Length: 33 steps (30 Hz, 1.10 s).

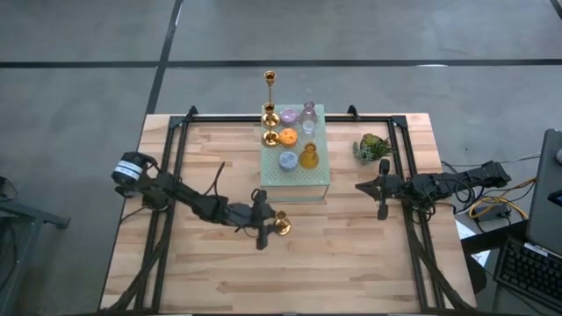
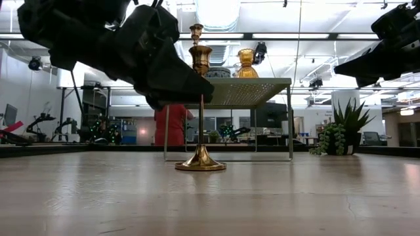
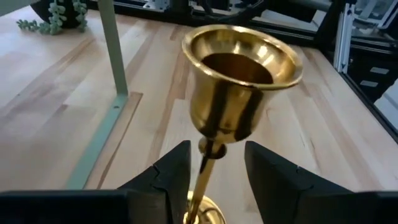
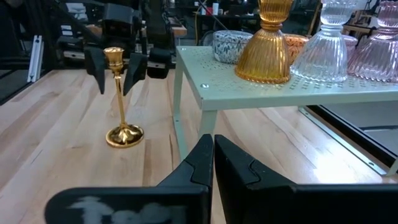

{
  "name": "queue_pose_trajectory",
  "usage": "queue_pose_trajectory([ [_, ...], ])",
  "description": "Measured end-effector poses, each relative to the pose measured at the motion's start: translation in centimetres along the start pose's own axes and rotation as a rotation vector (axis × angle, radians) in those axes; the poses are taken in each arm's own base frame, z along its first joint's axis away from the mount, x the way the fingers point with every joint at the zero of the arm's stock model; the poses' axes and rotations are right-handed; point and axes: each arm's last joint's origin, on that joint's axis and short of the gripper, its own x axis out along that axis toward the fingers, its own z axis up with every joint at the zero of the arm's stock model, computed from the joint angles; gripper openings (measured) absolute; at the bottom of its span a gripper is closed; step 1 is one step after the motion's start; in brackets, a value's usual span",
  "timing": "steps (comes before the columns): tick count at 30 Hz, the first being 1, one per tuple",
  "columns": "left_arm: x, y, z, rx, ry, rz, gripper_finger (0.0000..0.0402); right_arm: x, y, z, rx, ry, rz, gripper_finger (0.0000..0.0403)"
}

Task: Stock candles on shelf
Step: Put the gold candle holder and aligned it with the other gold candle holder on the shelf

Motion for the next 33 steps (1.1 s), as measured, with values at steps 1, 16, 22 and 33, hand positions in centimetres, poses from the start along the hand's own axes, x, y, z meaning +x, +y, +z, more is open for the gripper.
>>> queue_pose_trajectory([
  [1, 0.0, 0.0, 0.0, 0.000, 0.000, 0.001, 0.0151, 0.0, 0.0, 0.0, 0.001, 0.000, 0.000, 0.0008],
  [16, 0.0, -0.5, 0.5, -0.013, -0.027, -0.050, 0.0026, 0.0, 0.0, 0.0, 0.001, 0.000, 0.000, 0.0008],
  [22, -1.0, -1.6, 3.0, 0.007, -0.079, -0.164, 0.0022, 0.0, 0.0, 0.0, 0.000, 0.000, 0.000, 0.0008],
  [33, -8.6, 0.0, 9.0, 0.200, -0.149, 0.115, 0.0026, 0.0, 0.0, 0.0, 0.001, 0.000, 0.000, 0.0008],
])
